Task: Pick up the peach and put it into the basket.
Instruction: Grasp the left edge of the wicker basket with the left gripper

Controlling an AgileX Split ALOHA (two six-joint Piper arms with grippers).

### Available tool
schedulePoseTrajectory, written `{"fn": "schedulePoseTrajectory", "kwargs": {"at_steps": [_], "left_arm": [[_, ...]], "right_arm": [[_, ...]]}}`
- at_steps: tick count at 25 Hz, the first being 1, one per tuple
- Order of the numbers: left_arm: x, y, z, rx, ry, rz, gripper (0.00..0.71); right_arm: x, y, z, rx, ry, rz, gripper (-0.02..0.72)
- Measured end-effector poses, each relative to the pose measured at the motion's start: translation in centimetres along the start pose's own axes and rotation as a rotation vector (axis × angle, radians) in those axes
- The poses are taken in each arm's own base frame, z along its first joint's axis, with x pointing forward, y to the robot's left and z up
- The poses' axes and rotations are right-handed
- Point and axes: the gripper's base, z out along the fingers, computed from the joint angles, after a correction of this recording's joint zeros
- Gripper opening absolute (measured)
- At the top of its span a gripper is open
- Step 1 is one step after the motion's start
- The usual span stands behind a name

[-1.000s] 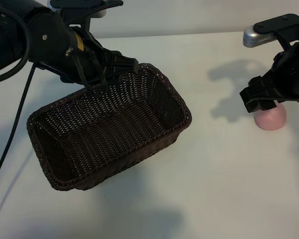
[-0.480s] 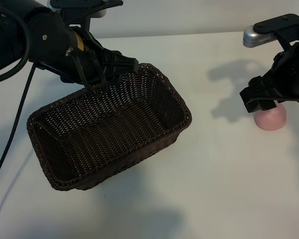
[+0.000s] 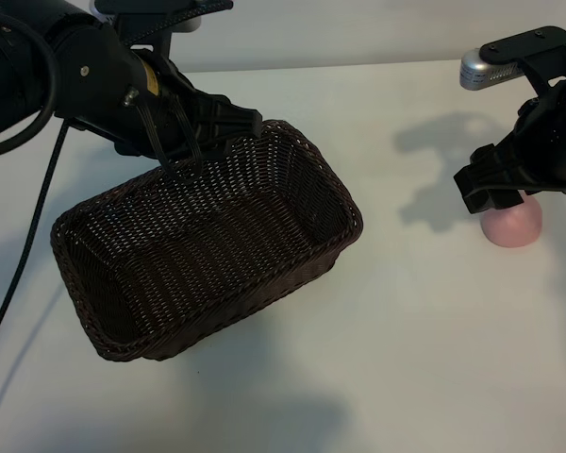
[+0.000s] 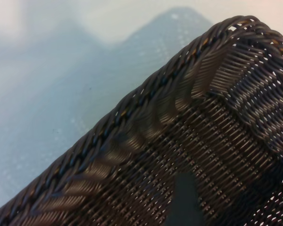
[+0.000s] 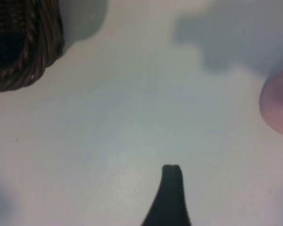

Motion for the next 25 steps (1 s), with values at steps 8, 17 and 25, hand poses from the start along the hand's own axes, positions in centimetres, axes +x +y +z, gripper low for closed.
{"fn": "schedulePoseTrajectory", "kwargs": {"at_steps": [8,17,25], "left_arm": [[1.2,1.2,-1.5,-0.110,0.101,-0.056,0.553],[6.0,4.5,-6.6,-0.206,0.033,-0.187,0.553],[10.0,7.2,-7.7,-0.366,0.044,-0.454,0.553]], "right_arm": [[0.0,0.0,0.0,0.000,0.000,0.000,0.595],[0.0,0.0,0.0,0.000,0.001,0.000,0.595],[0.1,0.0,0.0,-0.001,0.008,-0.001,0.595]]}}
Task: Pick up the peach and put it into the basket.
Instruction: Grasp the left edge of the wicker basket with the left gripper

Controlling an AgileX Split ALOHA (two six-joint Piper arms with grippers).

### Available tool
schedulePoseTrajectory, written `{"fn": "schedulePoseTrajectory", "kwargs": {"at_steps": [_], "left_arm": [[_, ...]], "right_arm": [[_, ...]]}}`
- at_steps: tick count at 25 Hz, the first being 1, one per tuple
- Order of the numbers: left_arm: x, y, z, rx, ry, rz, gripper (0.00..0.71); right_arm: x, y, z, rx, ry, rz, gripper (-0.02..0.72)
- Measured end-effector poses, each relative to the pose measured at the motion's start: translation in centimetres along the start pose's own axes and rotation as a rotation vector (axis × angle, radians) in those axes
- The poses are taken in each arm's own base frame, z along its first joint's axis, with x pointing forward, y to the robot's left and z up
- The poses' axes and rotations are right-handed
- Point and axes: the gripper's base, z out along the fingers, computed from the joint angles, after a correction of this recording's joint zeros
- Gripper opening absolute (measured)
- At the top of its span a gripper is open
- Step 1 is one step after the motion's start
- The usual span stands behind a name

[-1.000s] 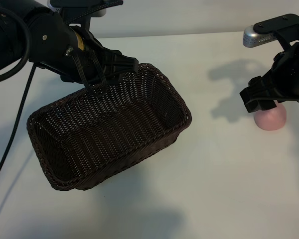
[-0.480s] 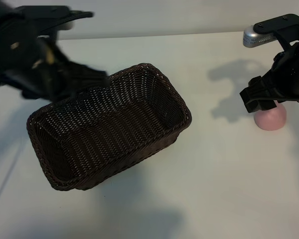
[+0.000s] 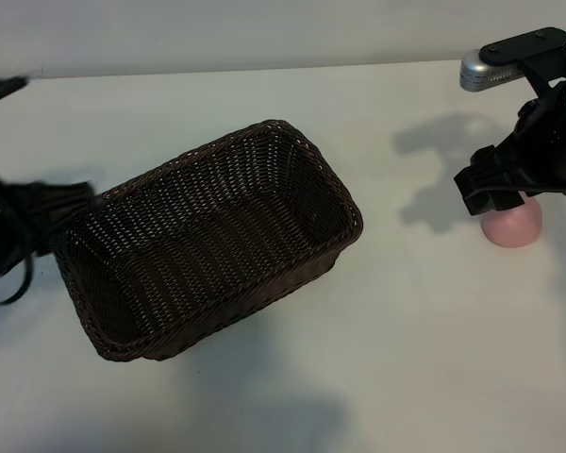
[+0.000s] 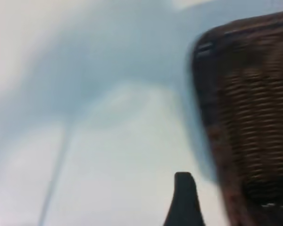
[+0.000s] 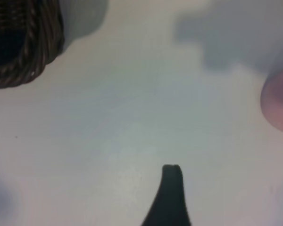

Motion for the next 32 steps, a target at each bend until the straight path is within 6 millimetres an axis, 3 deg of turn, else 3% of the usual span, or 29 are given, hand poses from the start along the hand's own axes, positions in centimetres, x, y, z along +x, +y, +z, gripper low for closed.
{"fn": "schedulePoseTrajectory", "kwargs": {"at_steps": [5,16,32], "left_arm": [[1.0,1.2,1.4,-0.120,0.008,-0.135,0.553],[2.6,1.4,4.1,-0.095,0.011,-0.207,0.552],[1.7,0.1,8.4,-0.040,0.138,-0.163,0.552]], "right_arm": [[0.0,0.0,0.0,-0.002,0.004,0.001,0.595],[0.1,0.0,0.0,-0.002,0.008,0.001,0.595],[0.2,0.3,0.0,-0.028,0.026,0.018,0.595]]}}
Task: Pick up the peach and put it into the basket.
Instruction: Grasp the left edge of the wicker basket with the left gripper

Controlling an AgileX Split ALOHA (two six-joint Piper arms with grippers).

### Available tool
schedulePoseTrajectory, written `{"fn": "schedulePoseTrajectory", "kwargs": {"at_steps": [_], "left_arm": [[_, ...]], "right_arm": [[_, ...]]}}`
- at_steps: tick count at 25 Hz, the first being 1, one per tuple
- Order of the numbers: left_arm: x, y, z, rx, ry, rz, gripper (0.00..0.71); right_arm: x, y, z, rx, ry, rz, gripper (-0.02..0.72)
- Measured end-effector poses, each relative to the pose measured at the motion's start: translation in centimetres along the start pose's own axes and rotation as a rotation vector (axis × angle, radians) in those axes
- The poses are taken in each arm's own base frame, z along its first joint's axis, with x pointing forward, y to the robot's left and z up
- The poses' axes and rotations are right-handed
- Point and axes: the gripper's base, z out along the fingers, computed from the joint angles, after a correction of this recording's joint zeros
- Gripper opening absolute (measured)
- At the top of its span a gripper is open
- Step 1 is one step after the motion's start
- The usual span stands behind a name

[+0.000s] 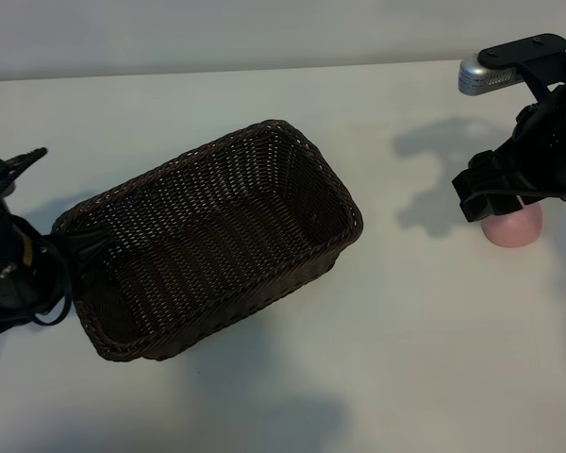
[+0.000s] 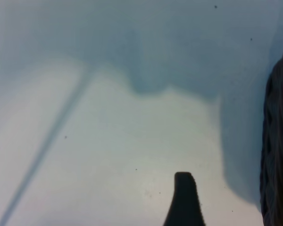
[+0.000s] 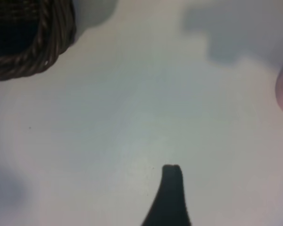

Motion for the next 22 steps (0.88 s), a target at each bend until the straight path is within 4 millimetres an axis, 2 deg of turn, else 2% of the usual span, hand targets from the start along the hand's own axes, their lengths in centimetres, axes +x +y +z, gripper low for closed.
{"fn": "schedulePoseTrajectory", "kwargs": {"at_steps": [8,11,22], "left_arm": [[-0.3,-1.4,2.4,0.013,0.016,0.018,0.552],[-0.4,-1.8,2.8,0.038,0.010,0.022,0.552],[-1.6,-2.1,4.6,0.069,0.004,0.018,0.552]], "right_arm": [[0.0,0.0,0.0,0.000,0.000,0.000,0.595],[0.0,0.0,0.0,0.000,0.000,0.000,0.595],[0.0,0.0,0.0,-0.001,0.005,0.000,0.595]]}}
